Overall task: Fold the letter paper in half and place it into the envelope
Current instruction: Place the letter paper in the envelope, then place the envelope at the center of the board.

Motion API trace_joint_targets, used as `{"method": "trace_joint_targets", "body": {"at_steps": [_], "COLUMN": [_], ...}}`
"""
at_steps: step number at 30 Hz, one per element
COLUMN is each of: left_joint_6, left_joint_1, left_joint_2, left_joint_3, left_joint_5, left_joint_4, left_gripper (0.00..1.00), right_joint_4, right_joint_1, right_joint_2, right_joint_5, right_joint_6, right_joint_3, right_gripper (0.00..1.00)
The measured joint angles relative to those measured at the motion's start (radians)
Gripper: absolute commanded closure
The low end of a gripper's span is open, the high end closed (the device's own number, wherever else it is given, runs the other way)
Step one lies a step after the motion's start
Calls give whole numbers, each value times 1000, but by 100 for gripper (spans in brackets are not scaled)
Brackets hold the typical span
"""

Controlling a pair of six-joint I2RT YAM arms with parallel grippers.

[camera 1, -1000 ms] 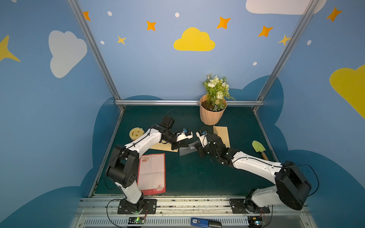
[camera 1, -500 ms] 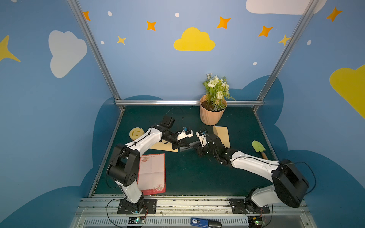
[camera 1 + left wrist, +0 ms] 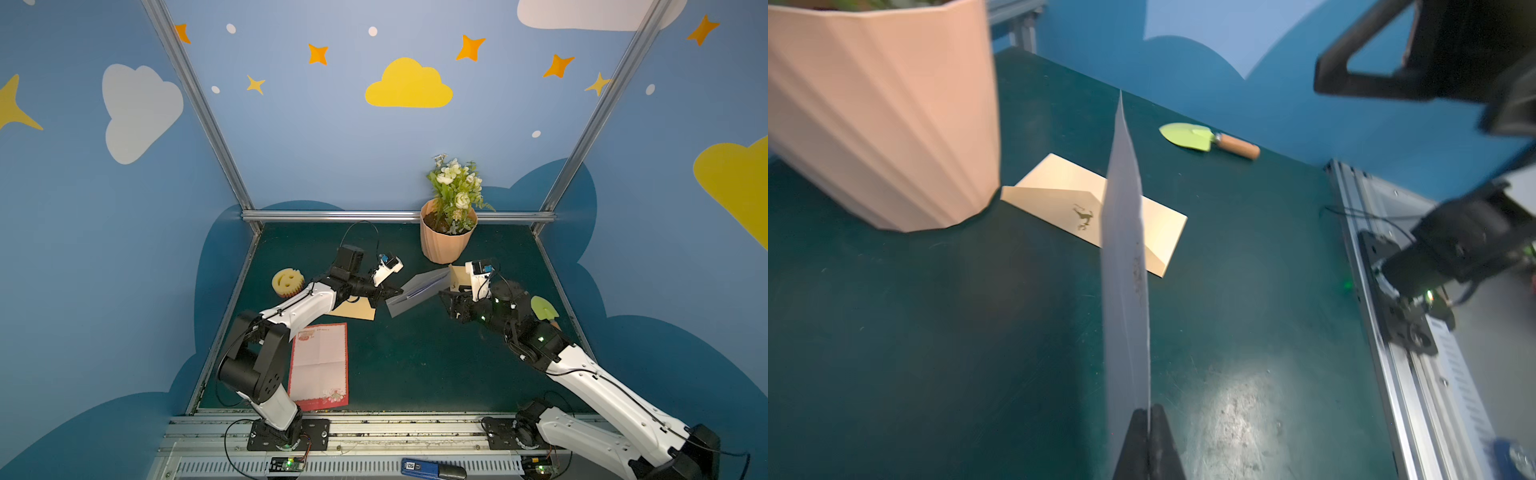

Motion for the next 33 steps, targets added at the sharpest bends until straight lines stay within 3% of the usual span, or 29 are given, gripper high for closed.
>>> {"method": "trace_joint_targets", "body": {"at_steps": [3,6,11,18,24,33], "left_joint_6": [-237,-448,-665,-832,-968,-1017], "left_joint_1": [0,-2,-32,-145,-156,-231], "left_joint_2": [3,43,48,6,6,6], "left_joint_3": [-7,82,99,-118,-283,-393], "left_joint_5": [-45,-60,-109,-301,-431,-636], "left_joint_4": [78,30,57,177,292,375], "left_gripper": [97,97,97,97,97,94], "right_joint_4": [-32,-69,-85,-72,-27,75], "right_joint_1": [-21,-35,-46,-47,-47,-47], "right_joint_2": [-29,-35,-10,122,300,543], "right_joint_5": [-8,-9,-23,-85,-150,-237], "right_joint_6": [28,58,97,122,131,147], "right_joint_3": [-25,-34,-35,-33,-4,47], "right_gripper": [48,55,67,64,69,79]}}
